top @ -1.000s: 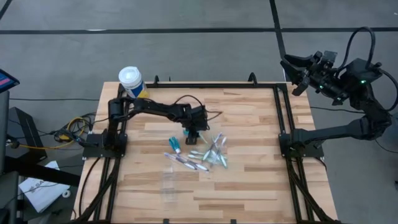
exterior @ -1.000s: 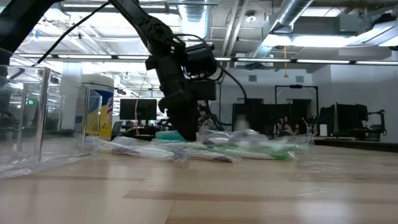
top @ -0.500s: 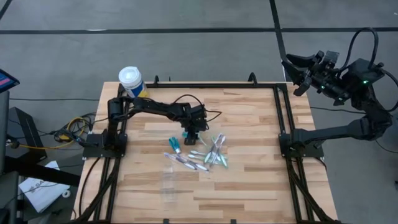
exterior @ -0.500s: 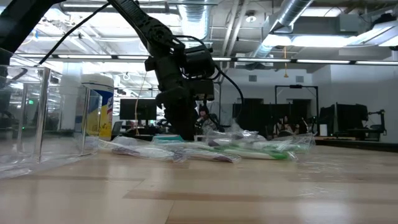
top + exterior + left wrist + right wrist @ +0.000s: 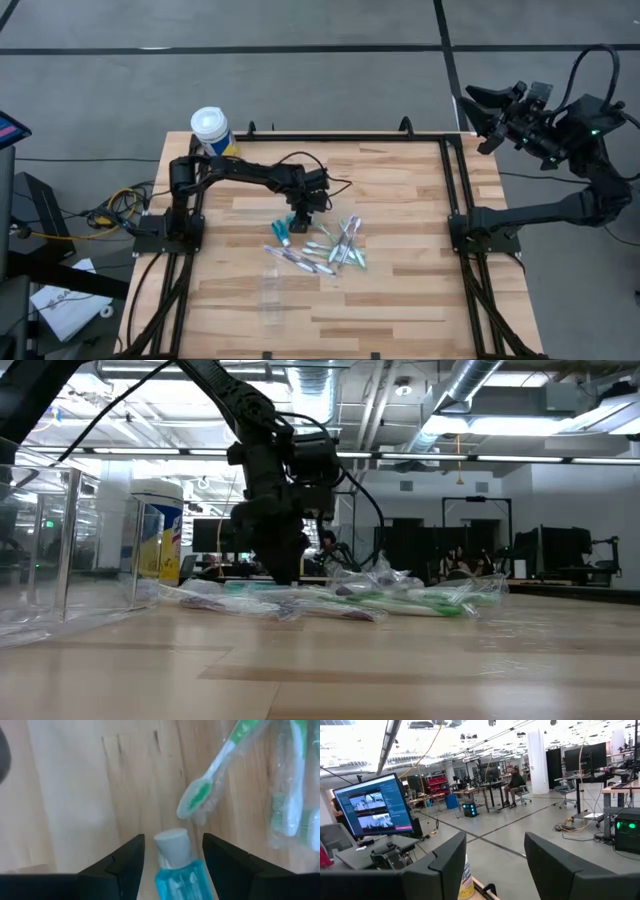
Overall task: Pick & Place toothbrushing station
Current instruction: Put the blue mouthwash into the transparent organizer
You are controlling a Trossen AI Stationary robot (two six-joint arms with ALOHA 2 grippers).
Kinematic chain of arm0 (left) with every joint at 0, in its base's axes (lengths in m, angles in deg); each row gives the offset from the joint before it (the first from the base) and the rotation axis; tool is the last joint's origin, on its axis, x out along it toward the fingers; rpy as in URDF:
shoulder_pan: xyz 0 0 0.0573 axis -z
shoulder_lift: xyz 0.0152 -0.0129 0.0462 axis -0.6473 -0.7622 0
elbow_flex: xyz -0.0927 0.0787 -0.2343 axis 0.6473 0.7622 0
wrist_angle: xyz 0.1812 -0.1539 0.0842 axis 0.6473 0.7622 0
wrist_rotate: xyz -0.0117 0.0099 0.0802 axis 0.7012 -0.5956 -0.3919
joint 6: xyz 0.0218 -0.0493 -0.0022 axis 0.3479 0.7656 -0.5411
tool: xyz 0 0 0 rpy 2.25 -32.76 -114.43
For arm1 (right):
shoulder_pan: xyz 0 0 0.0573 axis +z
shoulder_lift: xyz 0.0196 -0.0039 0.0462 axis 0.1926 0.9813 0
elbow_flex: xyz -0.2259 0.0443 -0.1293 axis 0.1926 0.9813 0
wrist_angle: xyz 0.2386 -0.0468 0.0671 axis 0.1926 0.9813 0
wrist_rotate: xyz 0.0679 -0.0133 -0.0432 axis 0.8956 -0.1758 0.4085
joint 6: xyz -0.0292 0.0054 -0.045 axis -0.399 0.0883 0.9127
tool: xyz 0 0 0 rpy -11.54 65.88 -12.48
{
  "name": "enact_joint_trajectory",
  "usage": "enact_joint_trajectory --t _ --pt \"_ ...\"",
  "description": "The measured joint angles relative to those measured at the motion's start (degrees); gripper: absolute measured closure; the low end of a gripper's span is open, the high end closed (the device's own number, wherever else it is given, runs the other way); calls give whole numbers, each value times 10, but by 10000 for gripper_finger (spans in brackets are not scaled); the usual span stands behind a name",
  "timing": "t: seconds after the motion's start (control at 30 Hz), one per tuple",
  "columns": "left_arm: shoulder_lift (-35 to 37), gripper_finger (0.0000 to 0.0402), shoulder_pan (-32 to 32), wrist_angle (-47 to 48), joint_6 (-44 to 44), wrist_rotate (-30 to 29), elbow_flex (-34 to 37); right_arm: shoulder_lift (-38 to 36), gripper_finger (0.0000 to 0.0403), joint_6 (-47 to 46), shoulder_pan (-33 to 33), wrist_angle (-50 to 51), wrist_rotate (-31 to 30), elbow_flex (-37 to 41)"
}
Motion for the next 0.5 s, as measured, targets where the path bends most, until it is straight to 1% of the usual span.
enact_joint_trajectory --t 0.13,0.23,0.3,0.47,0.5 --pt "-5 207 0 3 0 0 0 -4 212 0 0 0 0 0" --pt "-5 220 0 -6 0 -3 4 -5 214 0 0 1 0 0" --pt "-5 242 0 -12 2 -13 8 -7 215 0 0 0 0 0" --pt "-3 318 -1 -26 17 -19 15 -6 219 0 0 1 0 0" --pt "-3 320 -1 -30 32 -20 17 -6 219 0 0 1 0 0"
